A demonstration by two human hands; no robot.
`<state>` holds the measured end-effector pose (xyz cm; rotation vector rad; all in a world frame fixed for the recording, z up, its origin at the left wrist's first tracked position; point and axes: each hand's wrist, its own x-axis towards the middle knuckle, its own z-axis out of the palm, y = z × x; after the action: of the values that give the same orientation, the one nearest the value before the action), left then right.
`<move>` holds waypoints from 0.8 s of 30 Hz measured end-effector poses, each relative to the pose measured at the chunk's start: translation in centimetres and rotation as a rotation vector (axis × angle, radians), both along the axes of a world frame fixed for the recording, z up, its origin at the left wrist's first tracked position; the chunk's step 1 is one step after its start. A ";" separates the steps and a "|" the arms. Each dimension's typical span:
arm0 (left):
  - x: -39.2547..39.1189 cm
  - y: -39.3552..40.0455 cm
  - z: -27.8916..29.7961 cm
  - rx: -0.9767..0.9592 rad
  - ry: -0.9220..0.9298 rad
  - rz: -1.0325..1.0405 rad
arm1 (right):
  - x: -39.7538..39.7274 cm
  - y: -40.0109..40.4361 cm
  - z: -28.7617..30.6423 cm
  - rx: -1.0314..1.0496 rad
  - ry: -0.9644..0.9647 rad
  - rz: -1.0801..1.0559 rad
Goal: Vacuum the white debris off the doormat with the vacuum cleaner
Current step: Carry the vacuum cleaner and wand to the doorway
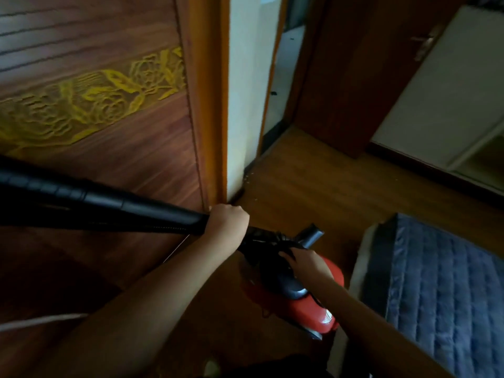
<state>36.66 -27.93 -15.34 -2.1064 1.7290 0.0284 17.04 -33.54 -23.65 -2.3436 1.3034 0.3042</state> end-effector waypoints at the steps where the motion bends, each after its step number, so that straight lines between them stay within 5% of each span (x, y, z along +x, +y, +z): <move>1: 0.0 -1.2 0.1 0.018 0.014 -0.003 | -0.3 -0.5 0.1 0.004 -0.008 -0.042; 13: -3.5 -15.3 2.3 0.103 -0.056 -0.385 | -7.3 -9.4 0.4 0.008 -0.103 -0.338; 24: -8.8 -30.7 0.6 0.126 -0.135 -0.452 | -11.6 -22.4 -1.7 0.018 -0.179 -0.508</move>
<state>27.82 -58.67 -14.74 -1.5539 2.0186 -0.1284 5.45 -55.92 -25.33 -1.8859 1.7253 -0.0532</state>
